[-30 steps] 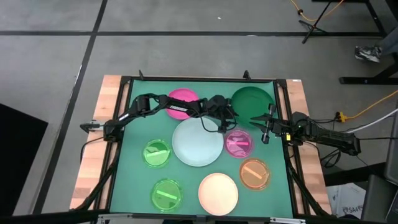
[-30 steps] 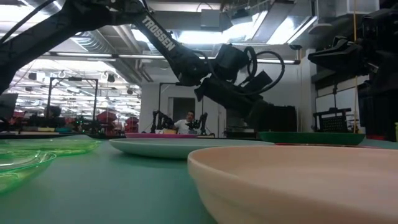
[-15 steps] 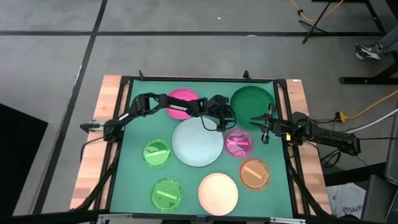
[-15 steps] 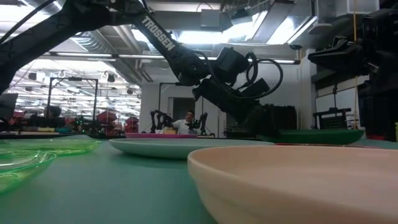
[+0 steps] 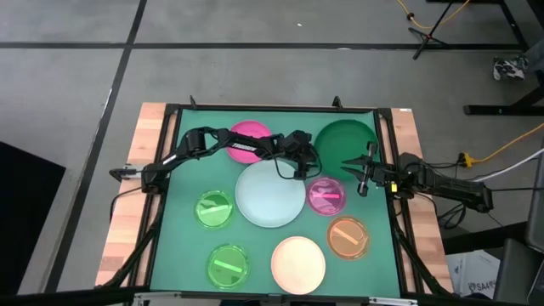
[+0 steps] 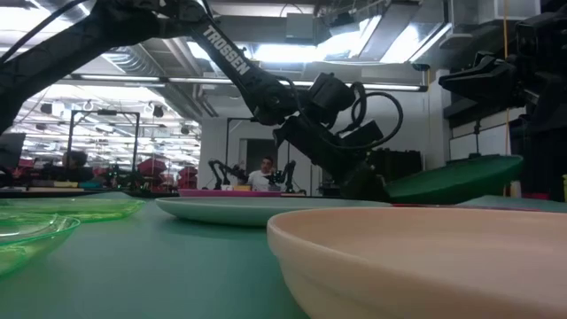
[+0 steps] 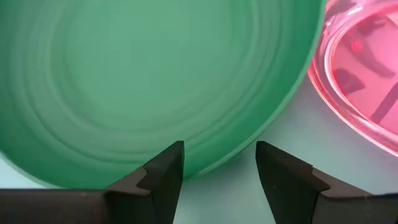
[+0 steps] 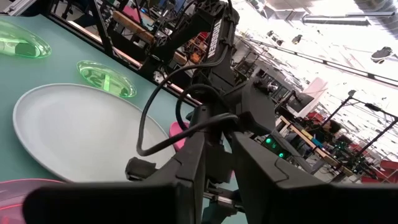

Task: Stack plastic plates
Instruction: Stack the dark green plate on top of the light blue plate

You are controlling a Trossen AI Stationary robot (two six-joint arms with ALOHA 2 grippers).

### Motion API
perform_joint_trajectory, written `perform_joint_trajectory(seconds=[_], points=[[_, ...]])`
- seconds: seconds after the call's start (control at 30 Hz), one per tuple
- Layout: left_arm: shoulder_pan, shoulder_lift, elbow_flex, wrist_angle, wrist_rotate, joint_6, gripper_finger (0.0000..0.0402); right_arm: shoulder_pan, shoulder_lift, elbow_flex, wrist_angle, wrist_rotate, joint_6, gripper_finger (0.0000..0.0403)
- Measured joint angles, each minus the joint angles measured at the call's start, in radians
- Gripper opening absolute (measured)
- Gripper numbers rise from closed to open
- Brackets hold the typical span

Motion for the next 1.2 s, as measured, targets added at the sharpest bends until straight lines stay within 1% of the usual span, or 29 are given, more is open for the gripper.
perform_joint_trajectory(seconds=[0.13, 0.3, 0.43, 0.6, 0.7, 0.83, 1.2], points=[[-0.006, 0.000, 0.000, 0.000, -0.003, 0.039, 0.0187, 0.000, 0.000, 0.000, 0.000, 0.000, 0.000, 0.0076], [-0.013, 0.000, 0.000, -0.003, -0.002, 0.063, 0.0156, 0.000, 0.000, 0.000, 0.000, 0.000, 0.000, 0.0076], [-0.013, 0.000, 0.000, -0.003, 0.004, 0.063, 0.0137, 0.000, 0.000, 0.000, 0.000, 0.000, 0.000, 0.0076], [-0.013, 0.000, 0.000, -0.002, 0.004, 0.063, 0.0124, 0.000, 0.000, 0.000, 0.000, 0.000, 0.000, 0.0076], [-0.012, 0.000, -0.001, 0.009, -0.002, 0.063, 0.0117, 0.000, 0.000, 0.000, 0.000, 0.000, 0.000, 0.0076], [-0.009, 0.000, -0.001, 0.035, -0.036, 0.063, 0.0099, 0.000, 0.000, 0.000, 0.000, 0.000, 0.000, 0.0076], [0.016, 0.000, -0.001, 0.017, -0.042, 0.064, 0.0066, 0.000, 0.000, 0.000, 0.000, 0.000, 0.000, 0.0076]])
